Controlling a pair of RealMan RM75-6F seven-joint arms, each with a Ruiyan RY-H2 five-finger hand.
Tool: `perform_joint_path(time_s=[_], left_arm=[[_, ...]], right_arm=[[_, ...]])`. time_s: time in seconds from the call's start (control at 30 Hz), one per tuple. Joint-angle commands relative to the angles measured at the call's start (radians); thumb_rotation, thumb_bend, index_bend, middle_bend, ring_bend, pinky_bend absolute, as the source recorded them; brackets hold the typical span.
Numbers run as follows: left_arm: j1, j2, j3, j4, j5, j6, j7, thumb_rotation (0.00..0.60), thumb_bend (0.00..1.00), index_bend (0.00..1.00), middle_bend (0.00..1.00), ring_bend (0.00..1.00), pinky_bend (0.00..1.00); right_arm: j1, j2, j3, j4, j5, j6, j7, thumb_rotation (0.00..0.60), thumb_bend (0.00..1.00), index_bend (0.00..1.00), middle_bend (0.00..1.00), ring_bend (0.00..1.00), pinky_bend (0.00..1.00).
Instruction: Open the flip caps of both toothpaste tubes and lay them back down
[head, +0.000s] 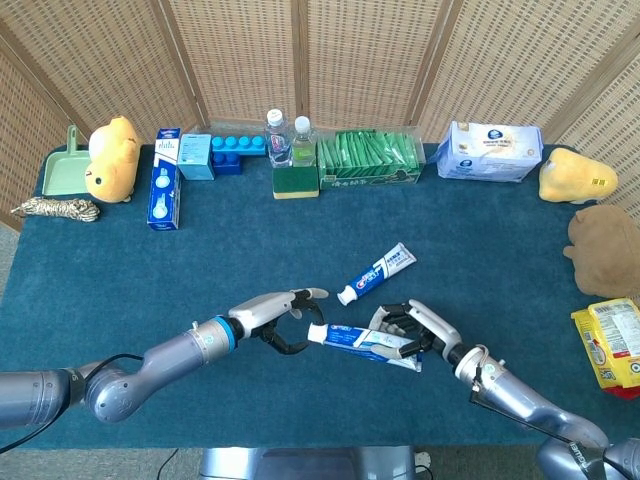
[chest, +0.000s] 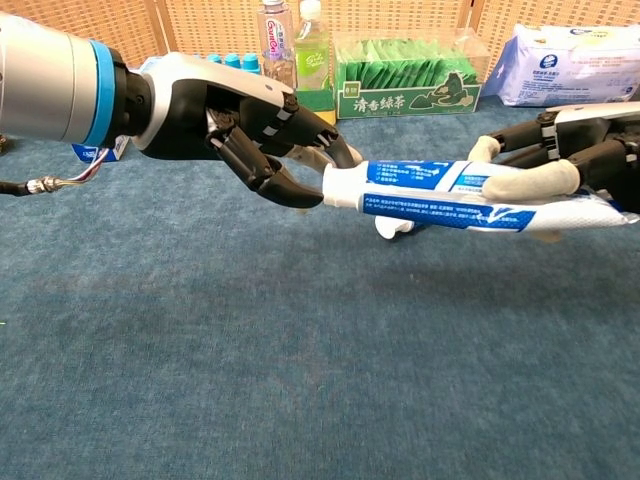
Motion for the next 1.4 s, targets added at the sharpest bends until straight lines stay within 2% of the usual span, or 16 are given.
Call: perform_joint_path(time_s=[0.03,0.67,1.4], left_arm=[[0.001,0.002,0.001,0.000,0.002,-0.002,-0.004,0.600,0.35,0.36,0.08,0.05,0.24],[0.008,0.014,0.004,-0.006,0.024,-0.009,-0.021,0.600,0.35,0.40,0.08,0.05,0.24],[0.021,0.032,0.000,-0.033,0.054,-0.012,-0.041,0.600,0.35,0.39,0.07,0.05,0.24]], right_arm=[[0.000,-0.002,0.003,0.003,0.004,-0.002,0.001,0.600,0.48,0.89,0.76,0.66,0.72],[-0.018,-0.009,0.034,0.016,0.076,-0.002,-0.012,0.600,0.49,0.88,0.76,0.66,0.72],[-0.052,-0.022,0.084,0.016,0.202,0.007,-0.108,0.600,0.50,0.88,0.77,0.67,0.73]])
